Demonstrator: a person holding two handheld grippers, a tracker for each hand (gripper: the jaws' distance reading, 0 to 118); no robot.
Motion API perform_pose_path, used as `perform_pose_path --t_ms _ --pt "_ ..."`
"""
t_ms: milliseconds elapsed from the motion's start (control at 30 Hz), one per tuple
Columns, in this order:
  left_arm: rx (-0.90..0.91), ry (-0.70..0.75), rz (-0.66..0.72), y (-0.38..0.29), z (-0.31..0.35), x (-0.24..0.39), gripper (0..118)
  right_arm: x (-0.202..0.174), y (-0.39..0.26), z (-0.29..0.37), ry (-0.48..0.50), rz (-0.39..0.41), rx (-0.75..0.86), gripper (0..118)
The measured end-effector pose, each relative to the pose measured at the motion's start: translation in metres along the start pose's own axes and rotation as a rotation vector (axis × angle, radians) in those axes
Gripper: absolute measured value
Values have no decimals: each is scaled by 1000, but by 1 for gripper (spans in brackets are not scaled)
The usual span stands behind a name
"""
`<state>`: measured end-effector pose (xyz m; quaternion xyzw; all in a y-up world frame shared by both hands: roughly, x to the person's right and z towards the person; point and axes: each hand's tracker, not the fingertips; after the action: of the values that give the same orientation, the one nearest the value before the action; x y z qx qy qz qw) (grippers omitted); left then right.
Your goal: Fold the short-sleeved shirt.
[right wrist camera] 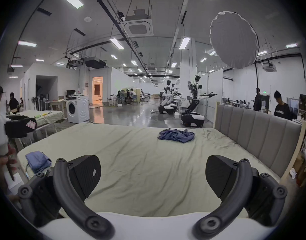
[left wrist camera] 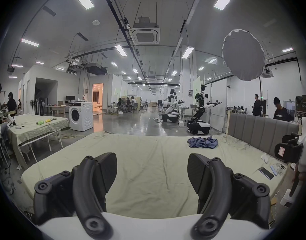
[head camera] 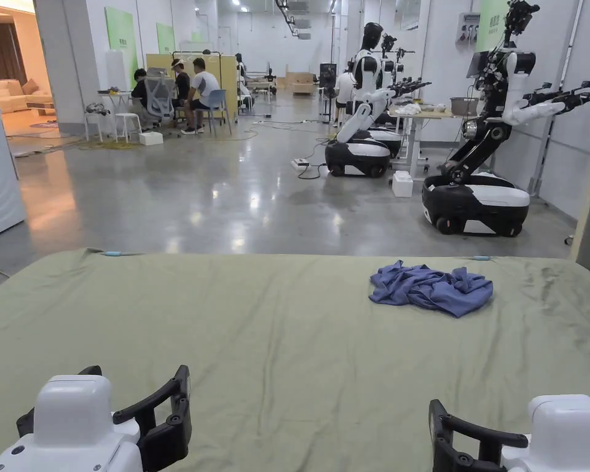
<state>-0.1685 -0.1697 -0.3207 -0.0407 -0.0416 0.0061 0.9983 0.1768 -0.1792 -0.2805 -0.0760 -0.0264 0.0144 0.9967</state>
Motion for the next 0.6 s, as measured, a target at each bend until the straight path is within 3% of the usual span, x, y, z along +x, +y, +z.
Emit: perform_pose_path --t_ms 367,600 --pt "-19 -1 17 -4 1 -2 102 -12 10 6 -64 3 15 118" --pt "-17 4 13 -5 2 -4 102 -15 5 1 -115 49 37 118"
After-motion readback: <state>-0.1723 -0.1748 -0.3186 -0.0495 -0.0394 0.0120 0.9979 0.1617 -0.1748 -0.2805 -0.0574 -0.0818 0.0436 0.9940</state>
